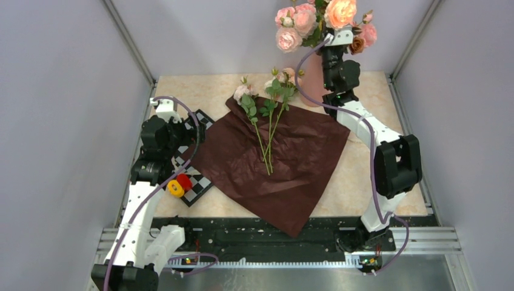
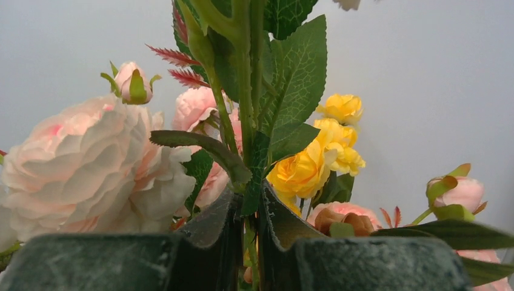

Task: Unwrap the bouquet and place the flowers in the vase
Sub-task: Insert the fake flower into the vase.

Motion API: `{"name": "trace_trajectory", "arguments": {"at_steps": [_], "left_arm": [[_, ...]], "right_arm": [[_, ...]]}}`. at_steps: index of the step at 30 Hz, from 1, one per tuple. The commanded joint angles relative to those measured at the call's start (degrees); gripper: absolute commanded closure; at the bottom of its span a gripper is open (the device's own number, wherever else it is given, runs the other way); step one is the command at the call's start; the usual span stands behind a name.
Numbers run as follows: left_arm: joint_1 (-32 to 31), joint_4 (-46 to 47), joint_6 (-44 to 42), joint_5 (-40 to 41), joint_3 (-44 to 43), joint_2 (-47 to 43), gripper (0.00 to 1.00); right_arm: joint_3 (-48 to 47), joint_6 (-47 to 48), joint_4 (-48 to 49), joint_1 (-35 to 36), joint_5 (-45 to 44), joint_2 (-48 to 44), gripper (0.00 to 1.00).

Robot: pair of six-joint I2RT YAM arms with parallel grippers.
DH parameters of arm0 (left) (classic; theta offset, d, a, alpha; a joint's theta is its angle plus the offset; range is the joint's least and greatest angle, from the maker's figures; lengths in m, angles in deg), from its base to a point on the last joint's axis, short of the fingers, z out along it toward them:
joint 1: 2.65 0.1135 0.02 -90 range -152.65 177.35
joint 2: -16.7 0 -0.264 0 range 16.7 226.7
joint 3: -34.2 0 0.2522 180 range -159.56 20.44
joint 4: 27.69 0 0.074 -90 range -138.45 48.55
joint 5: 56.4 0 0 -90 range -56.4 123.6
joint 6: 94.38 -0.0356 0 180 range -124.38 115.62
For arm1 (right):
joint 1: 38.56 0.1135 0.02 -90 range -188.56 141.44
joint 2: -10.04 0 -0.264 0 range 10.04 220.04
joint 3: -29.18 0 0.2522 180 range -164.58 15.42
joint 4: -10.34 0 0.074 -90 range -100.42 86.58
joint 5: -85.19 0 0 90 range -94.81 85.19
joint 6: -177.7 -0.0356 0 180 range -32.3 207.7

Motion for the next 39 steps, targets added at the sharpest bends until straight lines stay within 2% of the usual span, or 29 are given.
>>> {"name": "trace_trajectory", "arguments": {"at_steps": [1,31,39], "left_arm": [[0.45,1.32,-0.48,-0.86,0.10,0.09,0.01],[0.54,1.23,-0.57,-1.35,0.15,0.13,0.01],[0.54,1.17,-0.48,-1.58,0.16,0.03,0.01]], "right_arm": [[-0.79,-1.64,-0.57,-0.69,1.37,1.18,1.00],[2.26,-2.97,-3.97,-1.18,1.94,2.59,1.00],[3.24,-2.53,-4.36,-1.13,2.93,1.11,0.84]]}}
